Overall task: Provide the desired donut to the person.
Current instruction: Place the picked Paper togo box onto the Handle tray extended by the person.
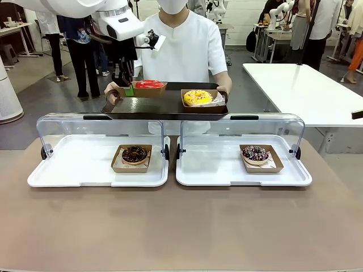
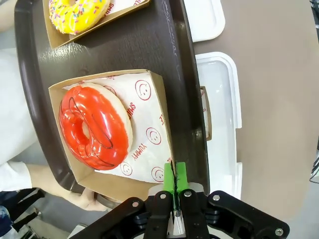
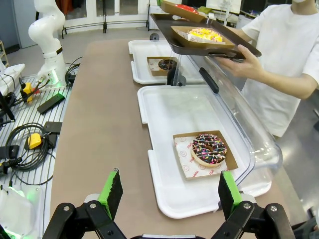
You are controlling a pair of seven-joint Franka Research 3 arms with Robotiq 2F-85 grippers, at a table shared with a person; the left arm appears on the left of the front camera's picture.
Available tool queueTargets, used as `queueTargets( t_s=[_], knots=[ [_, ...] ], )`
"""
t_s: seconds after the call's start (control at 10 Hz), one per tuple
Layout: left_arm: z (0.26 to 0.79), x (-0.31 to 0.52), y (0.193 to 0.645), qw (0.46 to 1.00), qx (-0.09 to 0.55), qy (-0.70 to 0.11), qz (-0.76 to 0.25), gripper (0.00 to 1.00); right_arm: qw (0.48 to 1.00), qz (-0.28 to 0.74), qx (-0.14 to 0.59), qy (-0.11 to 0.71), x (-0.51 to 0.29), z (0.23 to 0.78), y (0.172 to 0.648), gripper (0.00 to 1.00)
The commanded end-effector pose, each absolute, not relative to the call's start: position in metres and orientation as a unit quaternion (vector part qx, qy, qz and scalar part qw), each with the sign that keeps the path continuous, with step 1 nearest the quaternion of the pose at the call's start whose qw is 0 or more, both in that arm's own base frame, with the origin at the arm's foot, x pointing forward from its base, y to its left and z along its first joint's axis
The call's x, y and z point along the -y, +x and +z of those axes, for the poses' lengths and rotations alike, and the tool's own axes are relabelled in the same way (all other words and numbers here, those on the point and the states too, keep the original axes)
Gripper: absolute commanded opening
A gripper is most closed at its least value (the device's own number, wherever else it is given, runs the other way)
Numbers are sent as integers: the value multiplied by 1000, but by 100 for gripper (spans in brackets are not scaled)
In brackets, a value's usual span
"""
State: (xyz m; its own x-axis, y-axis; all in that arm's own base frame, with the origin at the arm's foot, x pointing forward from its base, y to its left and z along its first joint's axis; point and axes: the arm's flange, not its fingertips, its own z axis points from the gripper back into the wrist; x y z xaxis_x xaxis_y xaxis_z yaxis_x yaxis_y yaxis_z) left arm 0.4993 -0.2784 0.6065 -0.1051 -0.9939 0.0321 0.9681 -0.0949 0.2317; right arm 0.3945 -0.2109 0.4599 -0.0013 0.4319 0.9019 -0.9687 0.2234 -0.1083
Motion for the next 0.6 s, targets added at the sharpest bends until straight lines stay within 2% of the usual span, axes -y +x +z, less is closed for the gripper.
queueTargets(
  t_s=[0.0,0.2,0.5],
  knots=[
    [607,278,499,666,97,66,-737,1,644,540,447,306,210,461,394,100],
    [609,278,519,676,90,19,-731,1,644,540,447,306,210,461,394,100],
    [608,281,533,687,88,18,-721,1,644,540,447,306,210,461,394,100]
  ],
)
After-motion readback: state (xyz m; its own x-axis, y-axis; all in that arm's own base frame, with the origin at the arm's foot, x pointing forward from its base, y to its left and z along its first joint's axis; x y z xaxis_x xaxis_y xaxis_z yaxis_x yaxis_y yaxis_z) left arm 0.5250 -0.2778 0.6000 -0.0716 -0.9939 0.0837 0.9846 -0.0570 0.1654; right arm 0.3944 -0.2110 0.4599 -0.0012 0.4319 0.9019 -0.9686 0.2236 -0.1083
